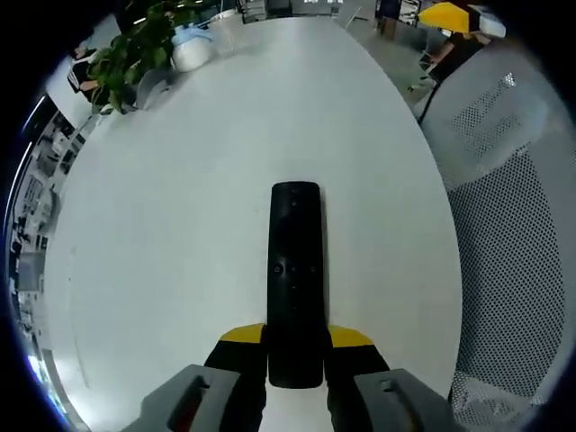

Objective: Press the specified remote control buttons in sequence, fully releasing each button before pressing the next.

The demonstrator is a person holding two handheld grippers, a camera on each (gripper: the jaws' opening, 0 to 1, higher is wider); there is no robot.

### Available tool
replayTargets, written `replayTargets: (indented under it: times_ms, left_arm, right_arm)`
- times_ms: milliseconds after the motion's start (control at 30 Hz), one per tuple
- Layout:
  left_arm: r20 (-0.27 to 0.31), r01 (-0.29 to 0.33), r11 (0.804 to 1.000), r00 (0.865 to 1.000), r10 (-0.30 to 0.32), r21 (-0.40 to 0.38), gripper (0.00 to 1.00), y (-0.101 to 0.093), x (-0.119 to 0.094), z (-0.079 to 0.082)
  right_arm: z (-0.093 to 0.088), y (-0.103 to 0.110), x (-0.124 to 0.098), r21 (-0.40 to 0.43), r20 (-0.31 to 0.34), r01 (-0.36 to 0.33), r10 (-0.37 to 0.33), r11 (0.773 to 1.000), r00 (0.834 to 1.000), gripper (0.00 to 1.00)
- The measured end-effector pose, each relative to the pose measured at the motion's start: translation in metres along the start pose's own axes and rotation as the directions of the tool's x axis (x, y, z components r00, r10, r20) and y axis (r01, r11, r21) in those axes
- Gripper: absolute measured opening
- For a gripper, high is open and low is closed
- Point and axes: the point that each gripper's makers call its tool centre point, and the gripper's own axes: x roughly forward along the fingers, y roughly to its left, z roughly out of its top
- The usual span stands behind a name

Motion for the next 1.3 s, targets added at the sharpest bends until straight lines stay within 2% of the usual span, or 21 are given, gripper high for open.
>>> replayTargets:
  times_ms: [1300]
  left_arm:
    - [-0.003, 0.004, 1.000, 1.000, -0.004, 0.009, 0.23, -0.013, -0.001, 0.000]
  right_arm:
    - [-0.001, 0.003, 0.001, -0.013, -0.007, -0.011, 0.011, 1.000, 1.000, 0.60]
